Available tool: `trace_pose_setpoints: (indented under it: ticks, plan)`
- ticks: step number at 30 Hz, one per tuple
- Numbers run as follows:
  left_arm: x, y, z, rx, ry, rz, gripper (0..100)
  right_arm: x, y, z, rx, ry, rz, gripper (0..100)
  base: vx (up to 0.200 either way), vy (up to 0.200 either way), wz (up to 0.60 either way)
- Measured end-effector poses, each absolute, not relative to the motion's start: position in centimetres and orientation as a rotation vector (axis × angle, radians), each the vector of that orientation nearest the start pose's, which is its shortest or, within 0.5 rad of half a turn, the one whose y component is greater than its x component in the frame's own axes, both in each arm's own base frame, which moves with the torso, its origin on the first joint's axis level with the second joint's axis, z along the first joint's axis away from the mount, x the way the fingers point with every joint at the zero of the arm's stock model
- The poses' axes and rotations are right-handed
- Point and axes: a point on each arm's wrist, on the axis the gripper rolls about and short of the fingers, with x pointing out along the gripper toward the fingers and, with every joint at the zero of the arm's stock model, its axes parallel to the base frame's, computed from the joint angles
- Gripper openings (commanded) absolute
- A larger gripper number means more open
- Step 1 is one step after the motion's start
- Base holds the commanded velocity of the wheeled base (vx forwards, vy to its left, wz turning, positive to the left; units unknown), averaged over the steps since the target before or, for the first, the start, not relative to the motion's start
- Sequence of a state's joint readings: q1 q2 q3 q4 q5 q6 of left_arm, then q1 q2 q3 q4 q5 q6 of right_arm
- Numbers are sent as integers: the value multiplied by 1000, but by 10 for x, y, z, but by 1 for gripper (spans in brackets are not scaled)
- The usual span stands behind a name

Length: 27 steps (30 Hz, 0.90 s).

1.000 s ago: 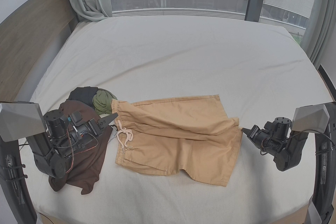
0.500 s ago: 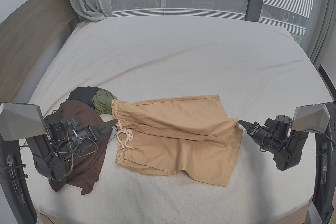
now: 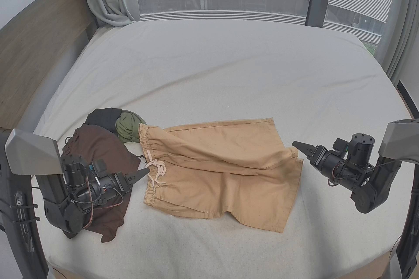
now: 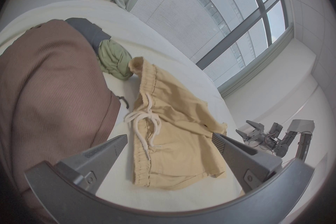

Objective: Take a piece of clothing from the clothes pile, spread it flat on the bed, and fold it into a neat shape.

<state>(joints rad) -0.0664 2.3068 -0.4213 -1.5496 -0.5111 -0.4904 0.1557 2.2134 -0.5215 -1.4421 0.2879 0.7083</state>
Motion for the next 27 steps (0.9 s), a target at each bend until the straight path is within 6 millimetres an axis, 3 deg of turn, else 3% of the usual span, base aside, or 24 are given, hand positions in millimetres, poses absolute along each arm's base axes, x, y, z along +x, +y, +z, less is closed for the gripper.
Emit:
trace_pose_setpoints:
  ticks: [4, 12, 27]
  plan:
    - [304, -33, -11, -557, 525, -466, 100, 315, 71, 45, 688, 395, 385, 100, 0, 0, 0]
    - [298, -35, -31, -569, 604, -448, 100, 309, 74, 55, 683, 379, 407, 100, 0, 0, 0]
    - [307, -52, -52, -616, 644, -393, 100, 310, 74, 59, 683, 359, 413, 100, 0, 0, 0]
